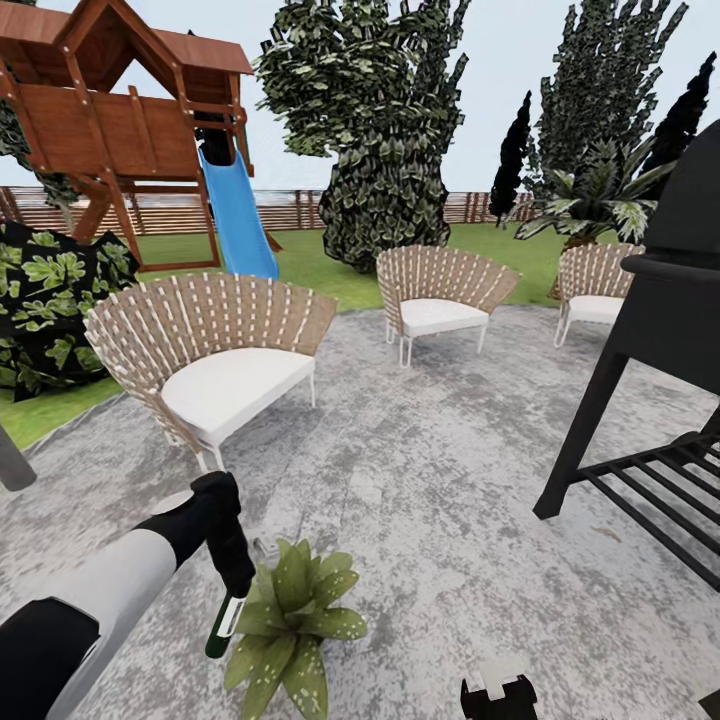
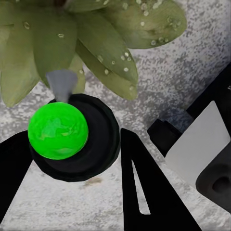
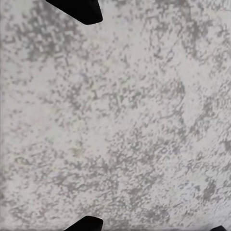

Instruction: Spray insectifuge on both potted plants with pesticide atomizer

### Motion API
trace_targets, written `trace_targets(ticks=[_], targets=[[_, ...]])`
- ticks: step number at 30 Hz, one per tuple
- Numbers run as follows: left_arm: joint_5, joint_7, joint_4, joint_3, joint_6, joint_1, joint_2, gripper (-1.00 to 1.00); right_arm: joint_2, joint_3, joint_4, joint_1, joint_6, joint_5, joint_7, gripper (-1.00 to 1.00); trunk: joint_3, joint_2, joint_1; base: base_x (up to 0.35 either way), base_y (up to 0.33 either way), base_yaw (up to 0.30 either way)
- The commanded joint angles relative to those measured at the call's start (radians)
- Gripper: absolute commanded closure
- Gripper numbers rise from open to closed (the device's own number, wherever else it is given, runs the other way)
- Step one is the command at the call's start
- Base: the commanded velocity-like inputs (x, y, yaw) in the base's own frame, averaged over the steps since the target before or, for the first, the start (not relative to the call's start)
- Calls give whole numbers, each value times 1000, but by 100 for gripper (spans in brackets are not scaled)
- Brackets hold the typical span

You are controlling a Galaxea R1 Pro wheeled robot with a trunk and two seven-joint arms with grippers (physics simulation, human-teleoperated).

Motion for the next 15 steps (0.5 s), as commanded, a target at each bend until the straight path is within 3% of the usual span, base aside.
trace_targets(ticks=[1,5,11,15], targets=[[-4,-7,2,-4,10,2,2,100,1,-8,1,-1,-3,10,-3,-100,-1,0,0,1,0,-27],[-8,-6,9,-8,6,13,6,100,1,-8,1,-1,-3,11,-3,-100,-1,0,0,0,0,-9],[-58,-8,12,-7,-3,19,14,100,1,-8,1,-1,-4,11,-3,-100,-1,0,0,0,0,0],[-67,1,7,-6,-3,19,6,100,-1,-8,1,-1,-3,12,-4,-100,-1,0,0,0,0,0]])
